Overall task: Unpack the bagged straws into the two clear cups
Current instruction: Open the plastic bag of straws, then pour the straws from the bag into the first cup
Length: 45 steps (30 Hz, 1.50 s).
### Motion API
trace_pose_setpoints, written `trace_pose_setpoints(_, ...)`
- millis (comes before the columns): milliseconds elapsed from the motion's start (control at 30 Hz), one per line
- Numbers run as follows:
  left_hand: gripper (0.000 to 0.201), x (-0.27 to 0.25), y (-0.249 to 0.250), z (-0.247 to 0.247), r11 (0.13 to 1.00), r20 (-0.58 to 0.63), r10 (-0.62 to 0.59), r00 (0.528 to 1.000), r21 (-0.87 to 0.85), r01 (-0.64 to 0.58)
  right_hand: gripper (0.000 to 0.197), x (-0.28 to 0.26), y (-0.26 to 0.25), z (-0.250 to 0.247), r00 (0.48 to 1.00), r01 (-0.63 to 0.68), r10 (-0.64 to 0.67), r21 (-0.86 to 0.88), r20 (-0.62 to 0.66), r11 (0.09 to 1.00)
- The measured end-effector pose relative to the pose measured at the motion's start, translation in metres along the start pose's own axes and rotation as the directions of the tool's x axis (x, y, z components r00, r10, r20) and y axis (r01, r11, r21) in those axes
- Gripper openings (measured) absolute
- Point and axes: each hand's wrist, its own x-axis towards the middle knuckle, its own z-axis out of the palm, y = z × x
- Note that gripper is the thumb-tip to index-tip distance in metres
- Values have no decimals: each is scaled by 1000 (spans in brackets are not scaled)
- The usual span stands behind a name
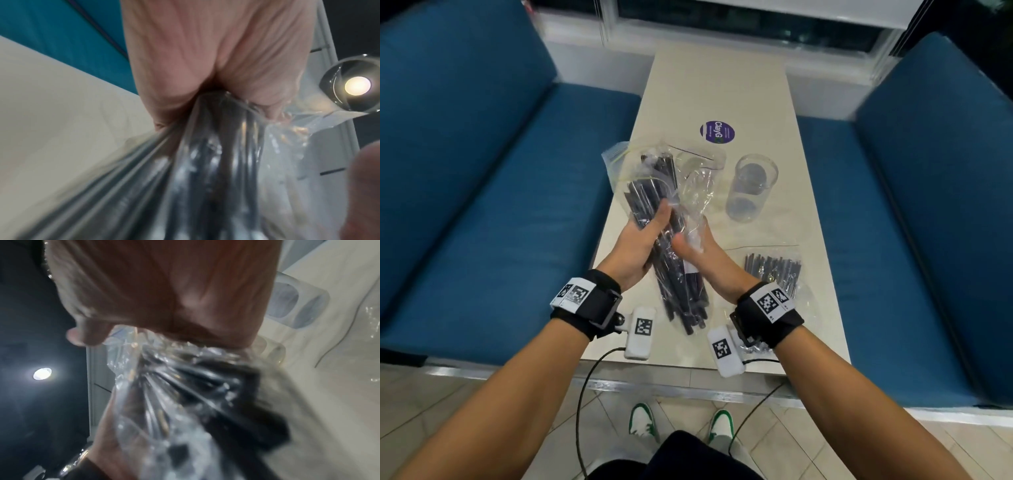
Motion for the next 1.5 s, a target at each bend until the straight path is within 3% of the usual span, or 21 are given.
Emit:
trace_pose_setpoints(100,86,-4,3,0,998,142,-63,988,-8,65,101,0,-1,2,990,0,-21,-148,-141,989)
trace_pose_setpoints(200,87,-5,6,-5,999,247,32,968,18,-38,92,-4,4,-3,966,27,-67,-160,-251,987)
trace_pose_setpoints(267,82,-1,10,-9,994,202,110,973,-19,-109,88,-7,6,-7,957,43,-84,-150,-279,988)
trace_pose_setpoints(367,76,3,14,-3,984,33,161,986,-87,-158,88,-6,5,-5,962,57,-88,-126,-258,990)
trace_pose_setpoints(433,59,3,9,8,987,-51,155,987,-23,-156,88,-2,4,-1,953,82,-112,-117,-280,990)
trace_pose_setpoints(533,35,0,-1,15,991,-54,125,991,64,-121,89,1,0,3,949,116,-143,-112,-281,987)
trace_pose_setpoints(567,43,-1,-2,15,992,-31,106,994,76,-104,90,1,-1,3,958,103,-129,-114,-256,988)
trace_pose_setpoints(667,92,-4,-6,8,998,84,58,995,2,-59,108,2,-2,3,985,61,-90,-186,-151,981)
trace_pose_setpoints(733,104,-6,-6,6,997,151,71,986,5,-72,108,5,1,3,983,44,-77,-193,-166,980)
trace_pose_setpoints(833,85,-2,-5,5,995,127,36,991,92,-48,99,10,8,2,973,54,-94,-190,-210,980)
trace_pose_setpoints(967,46,0,1,10,997,68,16,998,76,-21,85,10,10,5,973,58,-94,-170,-213,984)
trace_pose_setpoints(1100,48,1,2,13,995,59,-10,998,100,4,68,12,7,2,984,7,-32,-140,-177,990)
trace_pose_setpoints(1200,38,0,-1,19,998,-67,-11,998,66,15,53,8,4,4,993,-3,-10,-106,-120,994)
trace_pose_setpoints(1267,37,-2,-2,21,999,-141,4,990,48,3,58,4,0,9,992,-8,-7,-120,-127,993)
trace_pose_setpoints(1367,36,0,2,15,1000,-202,23,979,23,-19,95,-4,-2,9,991,-32,3,-224,-131,974)
trace_pose_setpoints(1433,34,0,5,13,998,-208,56,977,15,-54,111,-9,-1,8,994,-66,35,-307,-105,949)
trace_pose_setpoints(1500,36,-4,6,16,996,-175,91,980,20,-89,113,-7,8,6,992,-64,24,-324,-126,944)
